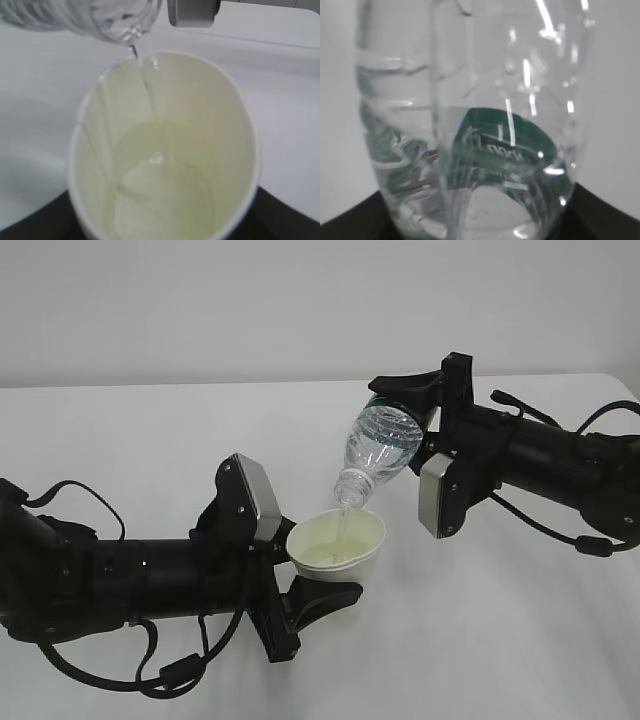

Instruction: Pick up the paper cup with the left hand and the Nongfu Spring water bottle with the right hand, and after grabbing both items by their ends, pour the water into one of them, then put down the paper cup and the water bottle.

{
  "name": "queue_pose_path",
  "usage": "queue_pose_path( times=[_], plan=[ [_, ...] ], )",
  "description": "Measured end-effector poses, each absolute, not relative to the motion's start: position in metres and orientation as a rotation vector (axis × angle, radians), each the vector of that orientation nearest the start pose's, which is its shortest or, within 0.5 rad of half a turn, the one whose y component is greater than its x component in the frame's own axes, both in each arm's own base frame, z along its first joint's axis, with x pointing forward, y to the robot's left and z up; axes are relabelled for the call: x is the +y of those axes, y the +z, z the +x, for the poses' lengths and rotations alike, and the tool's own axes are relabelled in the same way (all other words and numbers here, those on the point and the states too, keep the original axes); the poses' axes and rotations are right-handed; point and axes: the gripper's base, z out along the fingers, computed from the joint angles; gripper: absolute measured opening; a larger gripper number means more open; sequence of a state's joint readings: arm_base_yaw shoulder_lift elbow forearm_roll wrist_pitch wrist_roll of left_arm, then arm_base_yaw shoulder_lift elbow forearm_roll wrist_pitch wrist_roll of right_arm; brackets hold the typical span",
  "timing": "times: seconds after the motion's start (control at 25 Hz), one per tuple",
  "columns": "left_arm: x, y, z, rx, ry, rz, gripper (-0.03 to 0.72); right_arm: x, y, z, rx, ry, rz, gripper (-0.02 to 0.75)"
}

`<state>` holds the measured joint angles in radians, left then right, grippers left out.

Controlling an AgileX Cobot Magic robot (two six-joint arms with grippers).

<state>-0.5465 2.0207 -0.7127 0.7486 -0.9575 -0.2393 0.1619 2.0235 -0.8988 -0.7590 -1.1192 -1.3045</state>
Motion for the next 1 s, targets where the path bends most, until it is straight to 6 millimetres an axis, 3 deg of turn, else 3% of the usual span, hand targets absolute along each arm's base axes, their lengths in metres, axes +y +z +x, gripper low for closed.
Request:
queue_pose_path(
  times=[1.0],
  plan=[
    [-0.2165, 0.1014, 0.2585, 1.652, -0.775, 1.117, 0.44, 0.1162, 0.1512, 0.362, 0.527, -0.639, -1.567, 0.466]
  ],
)
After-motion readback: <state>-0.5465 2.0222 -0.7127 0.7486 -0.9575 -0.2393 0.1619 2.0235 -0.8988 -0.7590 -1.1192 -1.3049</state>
